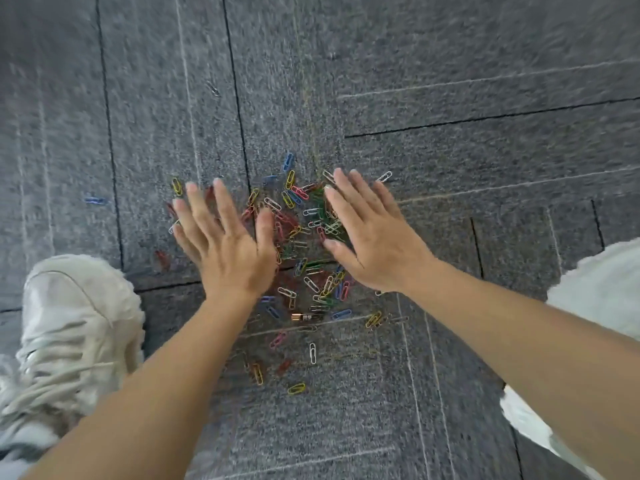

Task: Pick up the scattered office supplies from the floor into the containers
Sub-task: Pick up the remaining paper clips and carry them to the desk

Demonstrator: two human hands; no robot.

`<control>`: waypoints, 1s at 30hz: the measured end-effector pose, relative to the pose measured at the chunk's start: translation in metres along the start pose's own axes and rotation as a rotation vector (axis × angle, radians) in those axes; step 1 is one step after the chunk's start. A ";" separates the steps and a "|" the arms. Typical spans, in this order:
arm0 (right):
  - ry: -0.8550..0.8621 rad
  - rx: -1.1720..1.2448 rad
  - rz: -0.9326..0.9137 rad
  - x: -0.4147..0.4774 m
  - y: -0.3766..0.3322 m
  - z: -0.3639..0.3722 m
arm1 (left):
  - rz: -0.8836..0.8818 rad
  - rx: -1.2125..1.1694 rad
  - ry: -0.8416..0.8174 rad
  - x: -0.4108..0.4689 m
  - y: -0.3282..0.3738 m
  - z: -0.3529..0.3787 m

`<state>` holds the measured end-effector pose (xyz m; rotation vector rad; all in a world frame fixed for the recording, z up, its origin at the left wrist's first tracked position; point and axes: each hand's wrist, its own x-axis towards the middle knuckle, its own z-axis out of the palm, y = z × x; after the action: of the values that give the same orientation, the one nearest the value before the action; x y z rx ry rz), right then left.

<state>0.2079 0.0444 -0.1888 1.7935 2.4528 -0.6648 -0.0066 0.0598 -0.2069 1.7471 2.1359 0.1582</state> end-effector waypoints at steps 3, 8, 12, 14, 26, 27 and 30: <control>-0.067 -0.003 0.264 0.006 0.030 -0.017 | -0.408 -0.101 -0.003 0.028 -0.025 -0.010; -0.135 0.007 0.375 0.029 0.012 0.002 | 0.040 0.044 -0.152 0.015 0.007 0.002; -0.158 -0.015 -0.097 0.031 -0.010 0.013 | 0.488 -0.095 -0.387 0.008 0.021 -0.001; -0.210 -0.040 -0.248 0.028 -0.001 0.005 | 0.530 -0.265 -0.493 0.013 0.011 -0.015; -0.323 -0.367 -0.153 -0.046 0.069 -0.002 | 0.672 0.372 -0.350 -0.004 -0.020 -0.006; -0.278 -0.354 -0.187 -0.046 0.073 0.003 | 0.676 0.346 -0.323 -0.004 -0.017 -0.001; -0.124 -0.298 -0.229 -0.042 0.069 0.012 | 0.687 0.304 -0.289 0.007 -0.001 0.008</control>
<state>0.2821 0.0193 -0.2101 1.3404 2.5337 -0.3794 -0.0056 0.0651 -0.2159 2.4471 1.3449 -0.2419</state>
